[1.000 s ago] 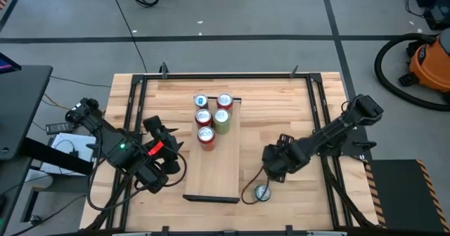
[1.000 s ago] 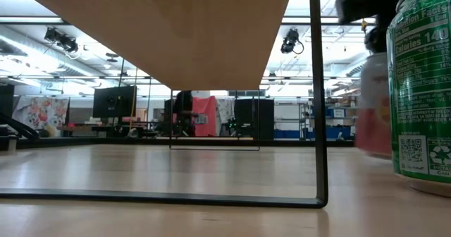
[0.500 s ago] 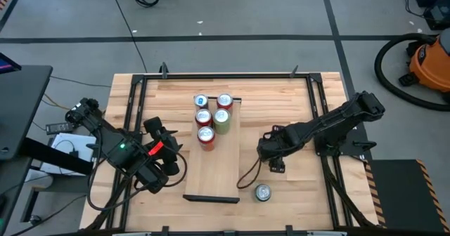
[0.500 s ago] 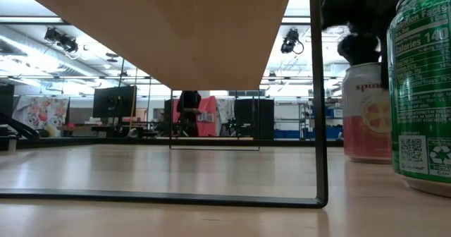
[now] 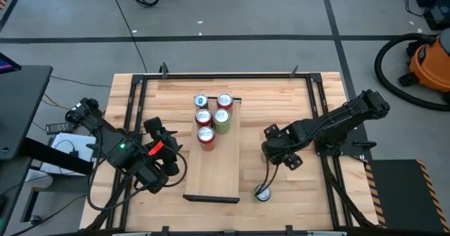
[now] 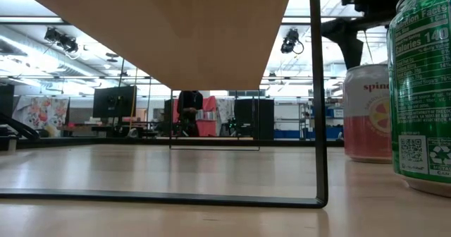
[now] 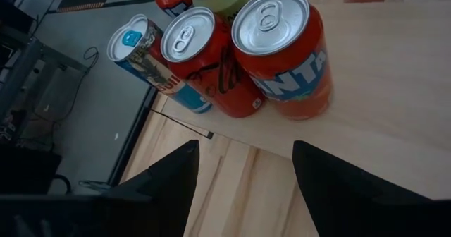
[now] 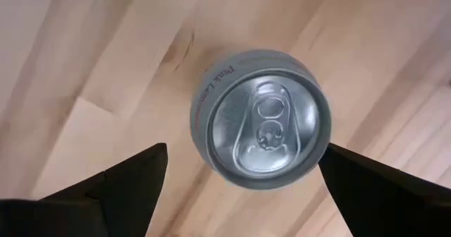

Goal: Place canned beverage on shelf
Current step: Put the white soda can on the shelf

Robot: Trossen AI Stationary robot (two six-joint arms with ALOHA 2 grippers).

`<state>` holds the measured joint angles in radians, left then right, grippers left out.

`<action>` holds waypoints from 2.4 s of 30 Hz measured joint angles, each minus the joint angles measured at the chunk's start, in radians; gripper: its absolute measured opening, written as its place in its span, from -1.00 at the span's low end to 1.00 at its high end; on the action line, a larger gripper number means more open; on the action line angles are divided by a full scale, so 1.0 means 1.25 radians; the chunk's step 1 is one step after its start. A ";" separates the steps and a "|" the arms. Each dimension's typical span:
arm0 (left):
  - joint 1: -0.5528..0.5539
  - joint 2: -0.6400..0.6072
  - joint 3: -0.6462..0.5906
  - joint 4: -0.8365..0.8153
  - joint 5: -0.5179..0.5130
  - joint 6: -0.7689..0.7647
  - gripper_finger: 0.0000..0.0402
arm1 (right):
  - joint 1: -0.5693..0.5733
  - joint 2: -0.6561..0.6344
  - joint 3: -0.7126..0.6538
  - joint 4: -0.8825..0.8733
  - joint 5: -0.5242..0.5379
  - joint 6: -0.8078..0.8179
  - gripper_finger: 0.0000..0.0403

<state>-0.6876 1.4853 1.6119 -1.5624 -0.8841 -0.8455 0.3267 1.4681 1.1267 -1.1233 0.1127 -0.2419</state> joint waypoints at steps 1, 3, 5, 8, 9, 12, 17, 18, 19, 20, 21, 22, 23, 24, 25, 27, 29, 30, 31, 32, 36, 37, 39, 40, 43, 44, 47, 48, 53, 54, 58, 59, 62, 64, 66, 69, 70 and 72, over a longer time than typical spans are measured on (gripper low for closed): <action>0.000 0.000 0.000 0.002 0.000 0.000 0.19 | 0.000 0.000 0.000 0.002 0.000 -0.018 0.88; 0.000 0.000 0.000 0.008 0.000 0.000 0.19 | 0.000 0.000 0.000 0.003 0.000 -0.031 0.88; 0.000 0.000 0.000 0.015 0.000 0.000 0.19 | 0.000 0.000 0.000 0.005 -0.009 -0.048 0.88; 0.000 0.000 0.000 0.021 0.000 0.000 0.19 | 0.006 0.000 0.000 0.004 -0.013 -0.153 0.88; 0.000 0.000 0.000 0.022 0.001 0.000 0.19 | 0.014 0.001 0.000 0.004 0.004 -0.211 0.88; 0.000 0.000 0.000 0.027 0.001 0.000 0.19 | 0.040 0.001 0.000 0.006 0.080 -0.364 0.88; 0.000 0.000 0.000 0.041 0.004 0.000 0.19 | 0.070 0.001 0.000 0.031 0.180 -0.567 0.88; 0.000 0.000 0.000 0.040 0.010 0.000 0.19 | 0.075 0.001 0.000 0.031 0.196 -0.609 0.88; 0.000 0.000 0.000 0.040 0.013 0.000 0.19 | 0.079 0.001 0.000 0.031 0.207 -0.643 0.88; 0.000 0.000 0.000 0.040 0.017 0.000 0.19 | 0.082 0.001 0.000 0.031 0.213 -0.671 0.88; 0.000 0.000 0.000 0.040 0.020 0.000 0.19 | 0.084 0.001 0.000 0.031 0.213 -0.694 0.88; 0.000 0.000 0.000 0.040 0.021 -0.001 0.19 | 0.085 0.001 0.000 0.031 0.209 -0.713 0.88; 0.000 0.000 0.000 0.040 0.021 -0.002 0.19 | 0.086 0.001 -0.001 0.031 0.204 -0.729 0.88; 0.000 0.000 0.000 0.040 0.021 -0.003 0.19 | 0.088 0.001 -0.003 0.033 0.203 -0.743 0.88; 0.000 0.000 0.000 0.040 0.021 -0.004 0.19 | 0.089 0.001 -0.007 0.037 0.203 -0.756 0.88; 0.000 0.000 0.000 0.040 0.021 -0.005 0.19 | 0.090 0.002 -0.015 0.044 0.190 -0.774 0.88; 0.000 0.000 0.000 0.040 0.021 -0.006 0.19 | 0.089 0.002 -0.024 0.067 0.175 -0.775 0.88; 0.000 0.000 0.000 0.040 0.021 -0.006 0.19 | 0.089 0.002 -0.028 0.080 0.167 -0.775 0.88; 0.000 0.000 0.000 0.040 0.021 -0.007 0.19 | 0.089 0.002 -0.031 0.086 0.162 -0.777 0.88; 0.000 0.000 0.000 0.040 0.021 -0.007 0.19 | 0.089 0.002 -0.032 0.090 0.155 -0.780 0.88; 0.000 0.000 0.000 0.041 0.021 -0.008 0.19 | 0.086 0.002 -0.058 0.122 0.107 -0.775 0.88; 0.000 0.000 0.000 0.041 0.021 -0.011 0.19 | 0.082 0.002 -0.071 0.132 0.098 -0.775 0.88; 0.000 0.000 0.000 0.041 0.021 -0.014 0.19 | 0.071 0.002 -0.095 0.154 0.084 -0.776 0.88; 0.000 0.000 0.000 0.041 0.021 -0.014 0.19 | 0.065 0.002 -0.108 0.166 0.079 -0.775 0.88; 0.000 0.000 0.000 0.041 0.021 -0.019 0.19 | 0.054 0.003 -0.131 0.196 0.073 -0.745 0.88; 0.000 0.000 0.000 0.041 0.021 -0.021 0.19 | 0.052 0.003 -0.135 0.207 0.063 -0.729 0.87; 0.000 0.000 0.000 0.042 0.035 -0.022 0.19 | 0.044 0.003 -0.140 0.228 0.036 -0.664 0.85; 0.000 0.000 0.000 0.042 0.037 -0.024 0.19 | 0.041 0.003 -0.140 0.233 0.030 -0.645 0.83; 0.000 0.000 0.000 0.043 0.042 -0.028 0.19 | 0.030 0.002 -0.140 0.240 -0.024 -0.547 0.70; 0.000 0.000 0.000 0.044 0.042 -0.028 0.19 | 0.030 0.002 -0.140 0.243 -0.033 -0.517 0.67; 0.000 0.000 0.000 0.044 0.042 -0.027 0.19 | 0.029 0.002 -0.139 0.254 -0.054 -0.394 0.60; 0.000 0.000 0.000 0.044 0.042 -0.027 0.19 | 0.030 0.003 -0.136 0.254 -0.058 -0.364 0.60; 0.000 0.000 0.000 0.044 0.042 -0.026 0.19 | 0.030 0.003 -0.115 0.252 -0.066 -0.282 0.61; 0.000 0.000 0.000 0.043 0.042 -0.021 0.19 | 0.028 0.003 -0.091 0.245 -0.067 -0.222 0.61; 0.000 0.000 0.000 0.044 0.042 -0.021 0.19 | 0.025 0.003 -0.060 0.221 -0.070 -0.163 0.61; 0.000 0.000 0.000 0.046 0.053 -0.019 0.19 | 0.015 0.003 0.000 0.168 -0.069 -0.079 0.61; 0.000 0.000 0.000 0.046 0.056 -0.019 0.19 | 0.011 0.003 0.025 0.150 -0.067 -0.054 0.61; 0.000 0.000 0.000 0.046 0.057 -0.019 0.19 | 0.002 0.003 0.074 0.127 -0.066 -0.006 0.61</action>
<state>-0.6873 1.4853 1.6120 -1.5055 -0.8131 -0.8692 0.3286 1.4719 1.2195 -0.9651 0.0297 -0.2501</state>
